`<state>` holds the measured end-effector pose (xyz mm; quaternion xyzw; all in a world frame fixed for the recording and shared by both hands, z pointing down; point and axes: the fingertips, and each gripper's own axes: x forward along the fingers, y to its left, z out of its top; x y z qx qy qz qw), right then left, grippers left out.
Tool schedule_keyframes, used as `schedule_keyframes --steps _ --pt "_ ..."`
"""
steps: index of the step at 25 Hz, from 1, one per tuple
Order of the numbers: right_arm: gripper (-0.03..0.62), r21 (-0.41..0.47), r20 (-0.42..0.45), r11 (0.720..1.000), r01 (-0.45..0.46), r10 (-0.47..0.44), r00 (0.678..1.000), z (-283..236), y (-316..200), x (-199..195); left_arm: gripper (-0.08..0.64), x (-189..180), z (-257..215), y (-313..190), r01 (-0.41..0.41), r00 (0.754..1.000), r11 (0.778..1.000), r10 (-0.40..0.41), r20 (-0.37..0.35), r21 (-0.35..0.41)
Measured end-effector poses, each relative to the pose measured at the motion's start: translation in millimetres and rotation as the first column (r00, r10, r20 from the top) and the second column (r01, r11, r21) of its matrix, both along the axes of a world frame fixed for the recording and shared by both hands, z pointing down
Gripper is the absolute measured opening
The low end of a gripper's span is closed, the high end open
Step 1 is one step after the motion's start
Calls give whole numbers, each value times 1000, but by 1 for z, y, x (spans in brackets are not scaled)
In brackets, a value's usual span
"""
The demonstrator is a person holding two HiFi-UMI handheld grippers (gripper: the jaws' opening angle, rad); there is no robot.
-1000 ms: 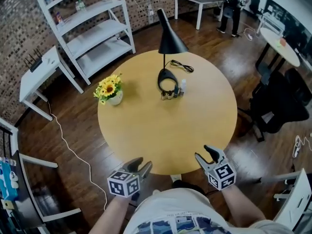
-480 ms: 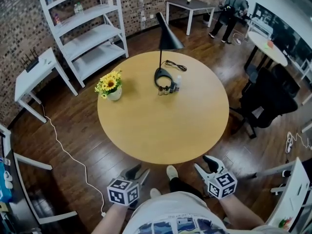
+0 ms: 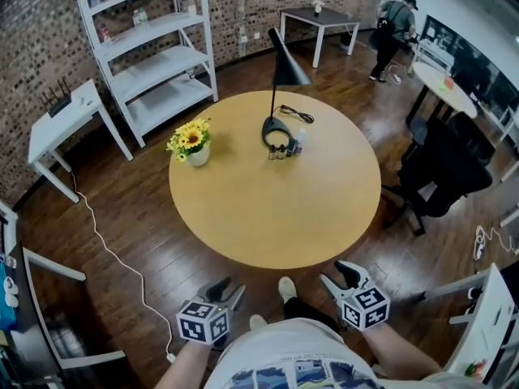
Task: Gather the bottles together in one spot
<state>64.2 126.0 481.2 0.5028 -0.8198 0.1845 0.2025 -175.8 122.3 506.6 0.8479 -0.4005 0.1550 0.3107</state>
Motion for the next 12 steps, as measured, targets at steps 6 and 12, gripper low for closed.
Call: schedule_keyframes --steps 6,12 --pt "222 -9 -28 1000 -8 8 1000 4 11 4 183 1 2 8 -7 1000 1000 7 -4 6" --pt "222 0 -17 1000 -5 5 1000 3 9 3 183 5 -1 5 -6 1000 1000 6 -3 14"
